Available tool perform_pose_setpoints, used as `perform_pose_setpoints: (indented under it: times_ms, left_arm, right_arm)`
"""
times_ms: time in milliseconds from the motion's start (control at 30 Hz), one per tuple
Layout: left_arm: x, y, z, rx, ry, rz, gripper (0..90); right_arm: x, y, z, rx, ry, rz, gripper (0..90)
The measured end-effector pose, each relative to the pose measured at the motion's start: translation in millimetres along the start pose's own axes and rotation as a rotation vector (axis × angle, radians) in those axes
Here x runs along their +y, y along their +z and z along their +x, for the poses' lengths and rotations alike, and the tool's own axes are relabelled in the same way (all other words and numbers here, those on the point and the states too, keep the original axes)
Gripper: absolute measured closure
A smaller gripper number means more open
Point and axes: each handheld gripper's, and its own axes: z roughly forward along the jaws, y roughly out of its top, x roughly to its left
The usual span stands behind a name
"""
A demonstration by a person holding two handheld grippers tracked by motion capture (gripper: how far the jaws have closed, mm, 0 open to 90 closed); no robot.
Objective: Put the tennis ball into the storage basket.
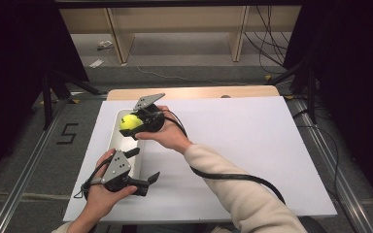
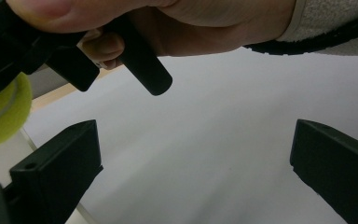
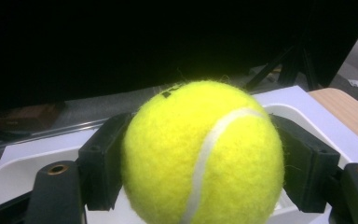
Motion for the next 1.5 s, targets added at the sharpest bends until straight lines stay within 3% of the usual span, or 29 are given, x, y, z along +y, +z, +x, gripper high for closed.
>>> perform_pose_setpoints:
  times_ms: [900,1500]
  left_arm:
    - [-0.2,-0.2,-0.7,-0.004,0.001,0.001,1.3]
    - [-0.1,-1.1,-0.1,-0.005,0.001,-0.001,1.3]
  right_arm:
    - [-0.6,27.4,0.1,0.027,-0.014,0.076,27.0]
    - [-9.5,39.7,-1.6,0.035,0.009,0.099,26.9]
